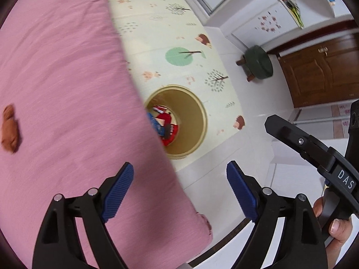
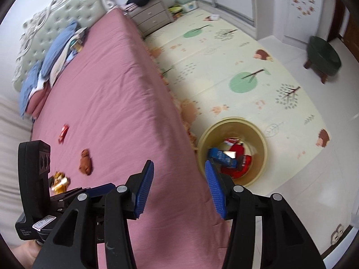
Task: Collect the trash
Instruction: 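Move both tools back over the orange pouch and perfume bottle, then grasp the amber perfume bottle with the right tool while the left tool grasps the orange pouch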
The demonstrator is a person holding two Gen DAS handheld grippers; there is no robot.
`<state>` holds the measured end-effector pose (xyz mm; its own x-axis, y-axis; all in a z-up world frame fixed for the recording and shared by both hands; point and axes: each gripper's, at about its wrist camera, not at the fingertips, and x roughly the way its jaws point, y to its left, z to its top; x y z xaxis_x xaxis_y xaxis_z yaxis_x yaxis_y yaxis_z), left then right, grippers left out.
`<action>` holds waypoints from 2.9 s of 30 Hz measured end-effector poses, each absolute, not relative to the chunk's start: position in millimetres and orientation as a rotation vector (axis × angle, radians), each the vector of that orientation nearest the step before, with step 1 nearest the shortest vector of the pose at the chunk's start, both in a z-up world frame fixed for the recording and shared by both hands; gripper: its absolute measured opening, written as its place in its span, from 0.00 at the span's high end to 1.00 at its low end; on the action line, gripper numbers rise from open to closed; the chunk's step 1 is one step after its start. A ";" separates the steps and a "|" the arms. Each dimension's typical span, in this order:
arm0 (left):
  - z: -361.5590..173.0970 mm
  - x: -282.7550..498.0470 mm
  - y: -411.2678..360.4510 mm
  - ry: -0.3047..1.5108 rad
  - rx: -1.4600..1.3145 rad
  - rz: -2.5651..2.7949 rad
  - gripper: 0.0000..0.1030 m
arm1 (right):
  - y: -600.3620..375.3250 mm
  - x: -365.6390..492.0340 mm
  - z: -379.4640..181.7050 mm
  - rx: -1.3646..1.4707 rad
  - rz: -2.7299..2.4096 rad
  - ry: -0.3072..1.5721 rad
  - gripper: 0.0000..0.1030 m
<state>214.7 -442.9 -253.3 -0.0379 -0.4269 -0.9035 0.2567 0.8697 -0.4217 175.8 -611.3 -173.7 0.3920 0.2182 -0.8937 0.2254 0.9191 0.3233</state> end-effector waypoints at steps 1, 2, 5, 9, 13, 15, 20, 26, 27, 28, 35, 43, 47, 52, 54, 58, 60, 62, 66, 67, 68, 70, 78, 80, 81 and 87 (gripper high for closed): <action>-252.8 213.9 -433.7 1.511 -0.145 -0.542 0.17 | -603.3 176.7 -173.7 0.427 0.006 1.182 0.54; -252.5 211.9 -420.5 1.508 -0.151 -0.527 0.17 | -593.8 178.0 -174.0 0.423 0.022 1.185 0.54; -251.4 205.5 -383.7 1.492 -0.163 -0.460 0.17 | -557.8 180.7 -177.2 0.405 0.078 1.204 0.54; -252.9 198.5 -327.4 1.490 -0.220 -0.381 0.17 | -502.3 184.4 -183.4 0.373 0.164 1.236 0.54; -253.5 191.0 -271.0 1.476 -0.271 -0.295 0.16 | -452.2 186.9 -189.9 0.353 0.241 1.269 0.54; -253.9 185.5 -244.8 1.469 -0.303 -0.254 0.16 | -424.5 188.5 -192.2 0.327 0.282 1.286 0.54; -256.0 172.8 -177.0 1.449 -0.387 -0.150 0.16 | -356.6 190.2 -194.0 0.250 0.376 1.307 0.54; -254.4 161.5 -100.1 1.415 -0.481 -0.055 0.16 | -280.9 190.8 -195.8 0.201 0.459 1.321 0.54; -254.3 160.3 -88.2 1.408 -0.483 -0.044 0.16 | -271.4 190.5 -196.3 0.196 0.466 1.321 0.54; -253.8 159.2 -75.7 1.403 -0.484 -0.035 0.16 | -258.7 190.8 -197.1 0.190 0.476 1.323 0.54; -253.9 151.9 -5.6 1.381 -0.488 0.004 0.16 | -192.4 193.0 -202.6 0.167 0.508 1.334 0.54; -259.9 152.8 50.7 1.377 -0.461 0.000 0.16 | -128.4 194.6 -218.4 0.182 0.491 1.360 0.54; -264.7 161.3 78.4 1.382 -0.435 -0.003 0.16 | -99.9 198.5 -228.6 0.178 0.477 1.374 0.54; -274.9 178.1 111.4 1.396 -0.388 -0.008 0.16 | -75.2 209.6 -246.2 0.206 0.438 1.401 0.54; -279.6 185.2 123.9 1.405 -0.366 -0.013 0.16 | -69.2 215.7 -254.3 0.243 0.408 1.418 0.53; -292.0 199.2 143.6 1.429 -0.324 -0.040 0.16 | -61.1 228.1 -268.2 0.333 0.358 1.447 0.50; -298.3 204.4 148.3 1.440 -0.298 -0.052 0.16 | -56.4 234.6 -275.0 0.377 0.336 1.458 0.50; -304.4 209.3 150.0 1.450 -0.271 -0.067 0.16 | -49.6 242.0 -281.5 0.392 0.312 1.466 0.49; -312.6 220.4 151.6 1.448 -0.235 -0.097 0.16 | -41.4 257.6 -301.0 0.469 0.260 1.511 0.45; -314.2 223.9 152.0 1.445 -0.230 -0.108 0.16 | -41.2 260.9 -306.8 0.500 0.243 1.532 0.40; -314.8 225.8 151.2 1.444 -0.229 -0.114 0.16 | -41.6 262.8 -311.5 0.530 0.229 1.547 0.39; -317.7 231.1 150.3 1.446 -0.228 -0.135 0.15 | -43.9 265.8 -321.1 0.616 0.202 1.571 0.37; -326.6 250.0 154.4 1.456 -0.198 -0.164 0.13 | -39.9 281.3 -349.8 0.745 0.135 1.648 0.40; -329.3 253.4 156.6 1.464 -0.199 -0.165 0.13 | -38.2 283.9 -355.2 0.737 0.121 1.664 0.47; -330.8 255.0 157.3 1.467 -0.202 -0.167 0.13 | -39.0 284.6 -357.1 0.738 0.115 1.668 0.53; -339.4 265.1 154.8 1.483 -0.193 -0.187 0.13 | -51.1 286.2 -349.3 0.673 0.135 1.633 0.66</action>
<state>265.1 154.8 -339.4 0.0789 -0.2419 -0.9671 0.0055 0.9702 -0.2422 286.2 -51.1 -349.3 -0.0258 0.4945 -0.8688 0.3455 0.8200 0.4564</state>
